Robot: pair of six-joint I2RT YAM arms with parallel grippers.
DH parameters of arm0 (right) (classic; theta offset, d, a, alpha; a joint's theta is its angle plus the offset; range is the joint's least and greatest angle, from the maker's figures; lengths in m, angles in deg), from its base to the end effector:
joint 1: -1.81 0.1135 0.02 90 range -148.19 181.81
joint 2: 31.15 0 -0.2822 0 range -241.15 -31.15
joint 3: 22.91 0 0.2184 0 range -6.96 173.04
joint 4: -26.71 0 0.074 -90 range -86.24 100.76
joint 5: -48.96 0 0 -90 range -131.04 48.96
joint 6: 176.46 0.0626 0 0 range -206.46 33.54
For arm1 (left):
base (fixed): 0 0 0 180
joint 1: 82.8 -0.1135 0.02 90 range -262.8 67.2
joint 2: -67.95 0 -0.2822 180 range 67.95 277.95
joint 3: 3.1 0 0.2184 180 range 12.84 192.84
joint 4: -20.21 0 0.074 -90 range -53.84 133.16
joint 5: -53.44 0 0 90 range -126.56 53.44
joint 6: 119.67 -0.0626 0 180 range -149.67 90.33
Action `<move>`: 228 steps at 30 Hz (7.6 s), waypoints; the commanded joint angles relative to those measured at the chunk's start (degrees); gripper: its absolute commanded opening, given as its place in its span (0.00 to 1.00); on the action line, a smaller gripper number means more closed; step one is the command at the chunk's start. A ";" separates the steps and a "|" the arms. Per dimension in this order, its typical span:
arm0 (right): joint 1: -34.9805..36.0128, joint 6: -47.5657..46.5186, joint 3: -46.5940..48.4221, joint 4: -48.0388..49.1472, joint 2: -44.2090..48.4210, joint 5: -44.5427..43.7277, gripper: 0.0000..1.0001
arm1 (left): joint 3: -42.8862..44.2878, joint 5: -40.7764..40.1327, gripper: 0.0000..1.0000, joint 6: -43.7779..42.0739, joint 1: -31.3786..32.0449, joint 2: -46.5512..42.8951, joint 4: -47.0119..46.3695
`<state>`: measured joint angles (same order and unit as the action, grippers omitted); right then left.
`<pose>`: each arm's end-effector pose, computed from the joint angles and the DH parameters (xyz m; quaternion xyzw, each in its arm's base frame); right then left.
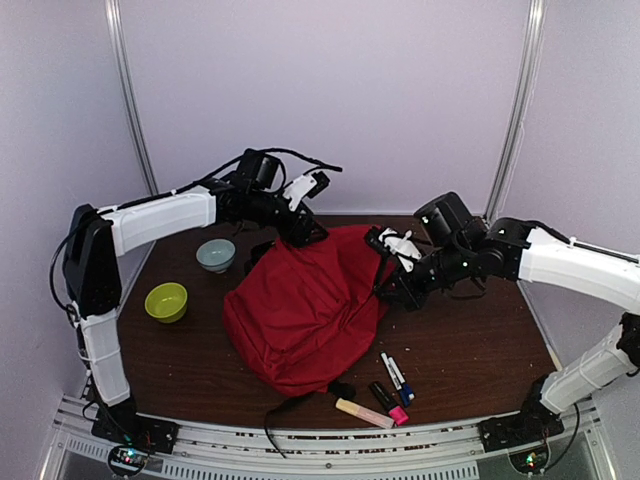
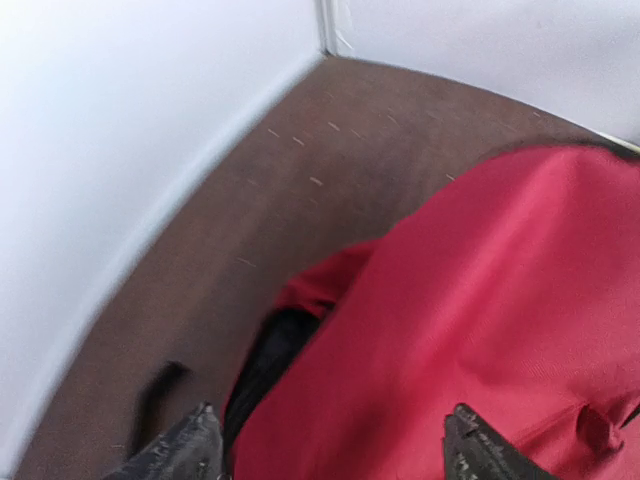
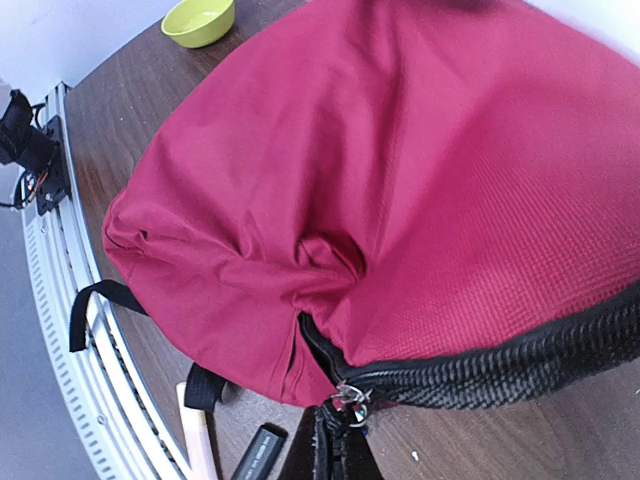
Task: Pack the student bag
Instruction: Adjust the student bag at the center of the board, then grab the largest pocket of the student bag, then zip the student bag into the largest pocket of the bag, then pick up the largest pocket of the bag from the student bag, then zip the student bag into the largest pocket of the bag, then pick up the largest pocket of the bag from the student bag, then zip the student bag into the largest pocket of the bag.
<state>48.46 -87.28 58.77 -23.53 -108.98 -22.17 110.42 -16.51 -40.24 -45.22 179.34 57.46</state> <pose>0.1708 0.2105 0.3076 -0.4244 0.8139 0.2829 0.2782 0.3434 -0.2913 0.3080 0.4298 0.7652 -0.2562 0.4052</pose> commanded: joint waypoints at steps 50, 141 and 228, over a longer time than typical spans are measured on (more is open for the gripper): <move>-18.47 30.83 -4.27 15.88 -3.97 15.68 0.00 | -14.56 -15.64 0.00 -6.05 25.64 7.14 -31.73; -23.86 4.16 36.75 -13.07 -19.95 -19.64 0.00 | -28.02 -9.36 0.00 -16.56 28.85 -15.51 -2.50; -23.19 9.55 24.93 -7.01 -1.62 6.15 0.00 | -42.05 -34.09 0.00 -24.48 23.56 -50.22 -0.25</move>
<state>29.68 -79.17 81.74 -36.75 -116.63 -3.18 67.85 -51.13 -60.50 -16.17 132.66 47.67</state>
